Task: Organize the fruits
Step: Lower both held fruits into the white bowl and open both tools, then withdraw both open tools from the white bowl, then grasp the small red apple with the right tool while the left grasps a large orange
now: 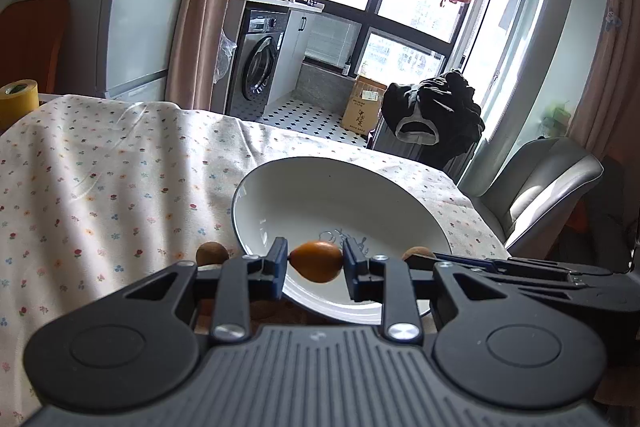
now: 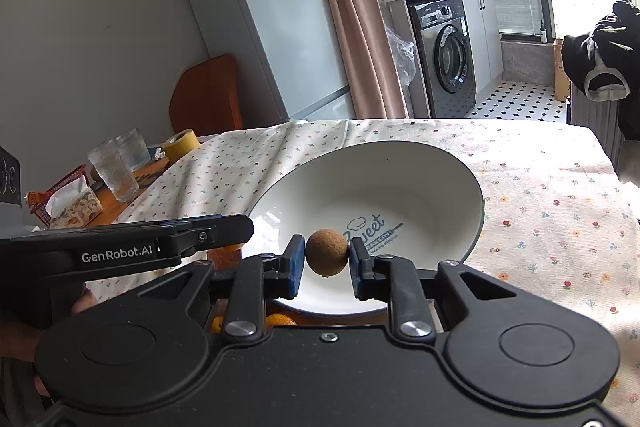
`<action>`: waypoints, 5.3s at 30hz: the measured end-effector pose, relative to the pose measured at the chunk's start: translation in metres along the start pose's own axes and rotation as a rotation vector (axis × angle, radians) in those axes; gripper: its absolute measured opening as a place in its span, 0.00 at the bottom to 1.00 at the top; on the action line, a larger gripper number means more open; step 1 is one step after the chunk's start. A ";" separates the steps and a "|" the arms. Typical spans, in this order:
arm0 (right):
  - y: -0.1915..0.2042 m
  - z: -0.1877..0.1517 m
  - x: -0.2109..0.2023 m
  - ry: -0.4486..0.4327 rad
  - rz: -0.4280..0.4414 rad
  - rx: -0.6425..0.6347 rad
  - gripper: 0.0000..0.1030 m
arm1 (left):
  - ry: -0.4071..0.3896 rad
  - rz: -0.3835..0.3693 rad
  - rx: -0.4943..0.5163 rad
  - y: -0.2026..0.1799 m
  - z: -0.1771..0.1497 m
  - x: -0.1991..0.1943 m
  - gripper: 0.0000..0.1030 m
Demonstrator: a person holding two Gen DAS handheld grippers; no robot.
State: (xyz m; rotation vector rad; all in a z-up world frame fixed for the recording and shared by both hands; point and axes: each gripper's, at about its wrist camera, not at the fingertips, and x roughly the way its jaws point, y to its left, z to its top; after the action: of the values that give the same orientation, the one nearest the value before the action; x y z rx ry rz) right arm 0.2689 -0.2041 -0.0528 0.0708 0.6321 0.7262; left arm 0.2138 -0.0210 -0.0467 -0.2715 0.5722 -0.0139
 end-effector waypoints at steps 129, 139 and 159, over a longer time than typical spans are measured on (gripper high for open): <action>-0.005 -0.063 -0.024 0.101 -0.044 0.040 0.49 | 0.003 0.152 -0.036 0.038 -0.064 -0.049 0.67; -0.004 -0.059 -0.015 0.103 -0.066 0.012 0.32 | 0.022 0.170 -0.077 0.055 -0.064 -0.040 0.50; 0.005 -0.049 -0.027 0.080 -0.071 0.004 0.22 | -0.009 0.151 -0.109 0.067 -0.059 -0.064 0.36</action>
State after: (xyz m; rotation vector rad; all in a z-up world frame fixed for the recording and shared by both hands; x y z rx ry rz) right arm 0.2228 -0.2252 -0.0772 0.0234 0.7093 0.6620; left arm 0.1241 0.0342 -0.0779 -0.3338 0.5837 0.1644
